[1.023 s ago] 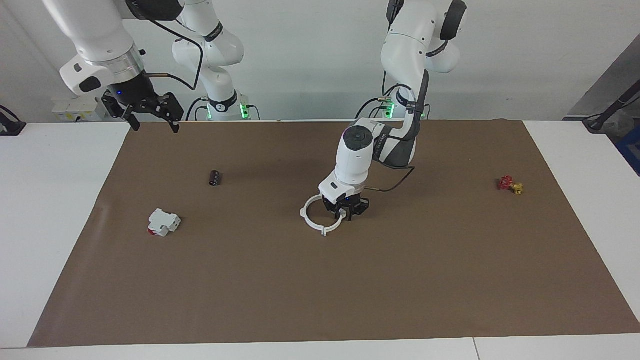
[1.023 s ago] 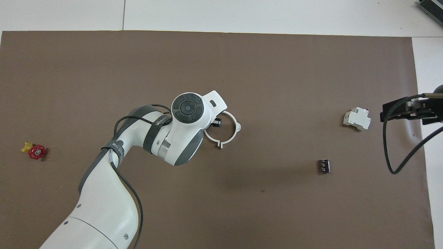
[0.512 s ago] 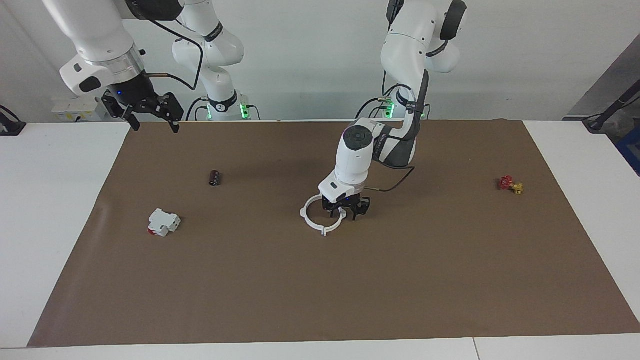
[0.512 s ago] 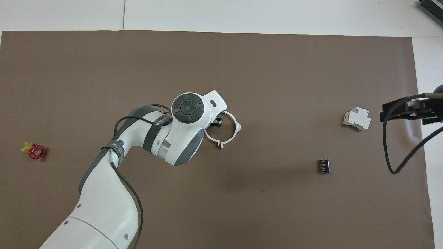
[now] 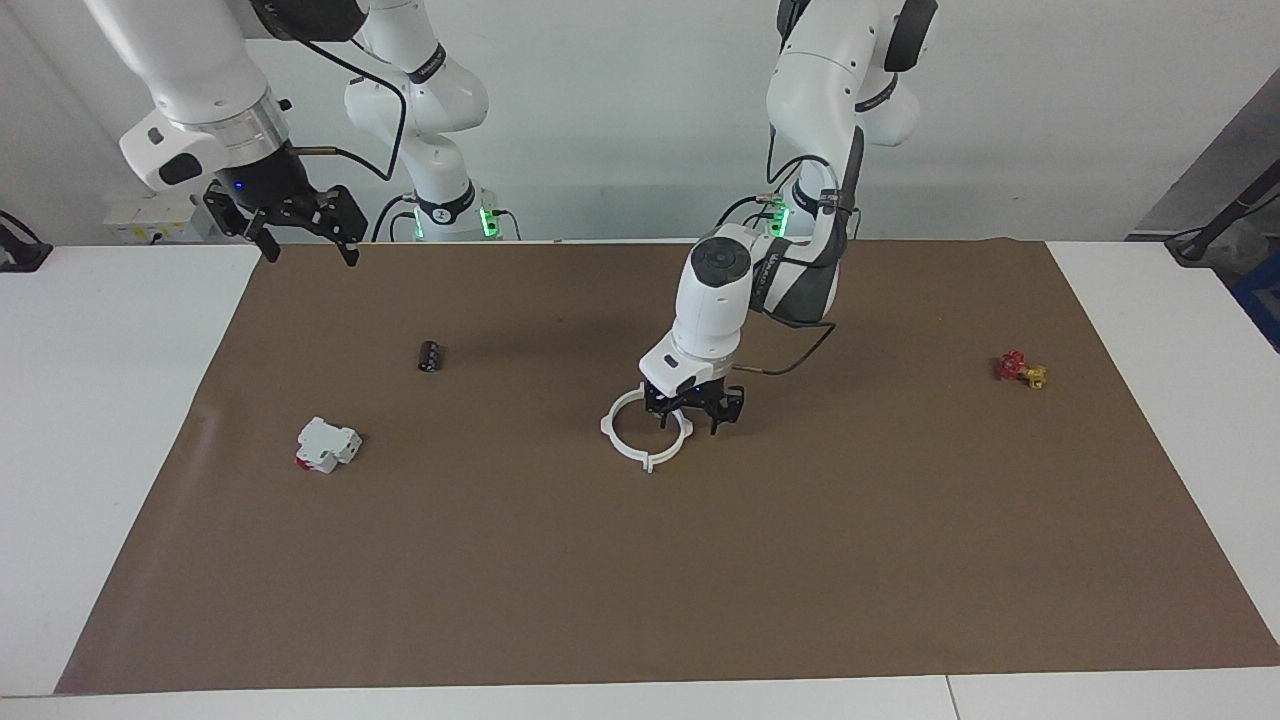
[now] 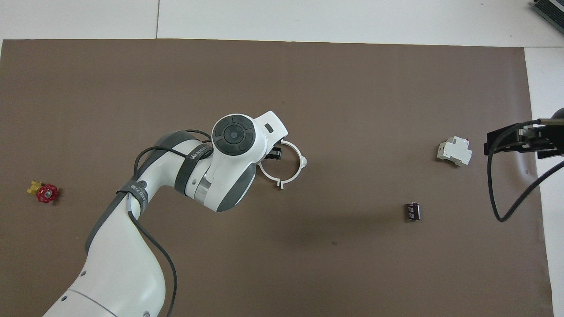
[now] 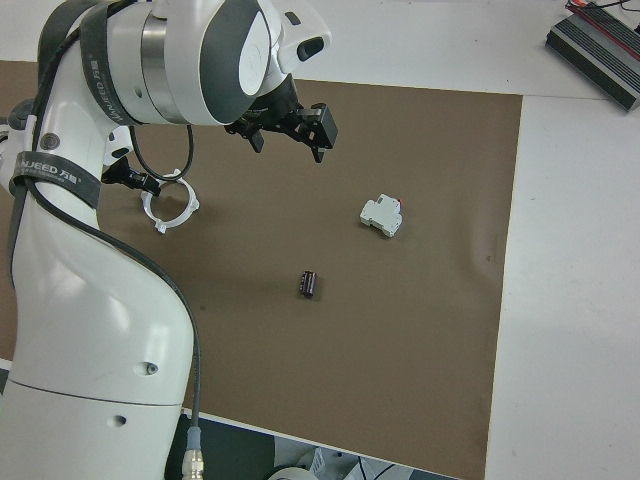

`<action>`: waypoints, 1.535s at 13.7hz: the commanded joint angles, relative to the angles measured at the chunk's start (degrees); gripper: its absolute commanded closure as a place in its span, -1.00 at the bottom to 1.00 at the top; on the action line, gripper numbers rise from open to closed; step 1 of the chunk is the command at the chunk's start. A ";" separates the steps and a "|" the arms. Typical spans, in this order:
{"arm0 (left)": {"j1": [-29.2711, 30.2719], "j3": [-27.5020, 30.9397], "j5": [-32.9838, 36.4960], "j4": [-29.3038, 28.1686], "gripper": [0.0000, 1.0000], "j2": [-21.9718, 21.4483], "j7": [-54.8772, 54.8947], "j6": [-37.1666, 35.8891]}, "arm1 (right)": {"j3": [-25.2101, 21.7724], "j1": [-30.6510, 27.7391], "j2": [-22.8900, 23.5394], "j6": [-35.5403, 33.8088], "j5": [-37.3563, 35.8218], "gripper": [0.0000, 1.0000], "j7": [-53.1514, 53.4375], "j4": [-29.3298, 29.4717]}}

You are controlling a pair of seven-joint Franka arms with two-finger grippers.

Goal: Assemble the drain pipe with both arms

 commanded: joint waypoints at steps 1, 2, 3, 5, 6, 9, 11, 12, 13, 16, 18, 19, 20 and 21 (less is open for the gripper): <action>2.89 0.20 0.89 -2.25 -1.00 -7.07 -0.10 -6.13 | 0.00 -0.19 -0.33 -0.75 1.13 -1.00 -1.13 -0.30; 4.03 0.20 0.89 -2.25 -1.00 -8.57 -0.19 -8.77 | 0.00 -0.28 -0.33 -0.75 1.13 -1.00 -1.13 -0.30; 5.35 0.29 0.80 -2.25 -1.00 -9.89 -0.02 -11.93 | 0.00 -0.28 -0.33 -0.75 1.13 -1.00 -1.04 -0.21; 10.17 0.29 0.89 -2.34 -1.00 -12.18 0.07 -14.67 | 0.00 -0.28 -0.33 -0.75 1.13 -1.00 -1.13 -0.30; 12.46 0.29 0.89 -2.34 -1.00 -13.23 1.64 -15.99 | 0.00 -0.19 -0.33 -0.75 1.13 -1.00 -1.13 -0.21; 19.22 0.20 0.71 -2.52 -1.00 -15.17 14.10 -20.20 | 0.00 -0.19 -0.33 -0.75 1.13 -1.00 -1.12 -0.30; 22.84 0.20 0.62 -2.60 -1.00 -16.93 19.30 -22.06 | 0.00 -0.19 -0.33 -0.75 1.13 -1.00 -1.13 -0.21; 24.85 0.20 0.36 -2.60 -1.00 -17.98 22.02 -22.85 | 0.00 -0.19 -0.33 -0.75 1.13 -1.00 -1.13 -0.30; 26.70 0.20 0.27 -2.52 -1.00 -18.95 24.39 -23.47 | 0.00 -0.19 -0.33 -0.75 1.13 -1.00 -1.13 -0.30; 32.59 0.29 0.18 -2.17 -1.00 -22.37 31.60 -25.14 | 0.00 -0.19 -0.33 -0.75 1.13 -1.00 -1.13 -0.21; 34.80 0.46 0.18 -0.51 -1.00 -23.44 33.12 -27.68 | 0.00 -0.19 -0.33 -0.75 1.13 -1.00 -1.13 -0.21; 35.24 0.46 0.18 1.68 -1.00 -23.53 33.12 -29.78 | 0.00 -0.19 -0.33 -0.75 1.13 -1.00 -1.04 -0.30; 35.51 0.46 0.27 4.49 -1.00 -23.27 33.03 -31.98 | 0.00 -0.19 -0.33 -0.75 1.13 -1.00 -1.12 -0.30; 35.60 0.46 0.27 7.56 -1.00 -22.74 33.03 -34.35 | 0.00 -0.28 -0.33 -0.75 1.13 -1.00 -1.13 -0.30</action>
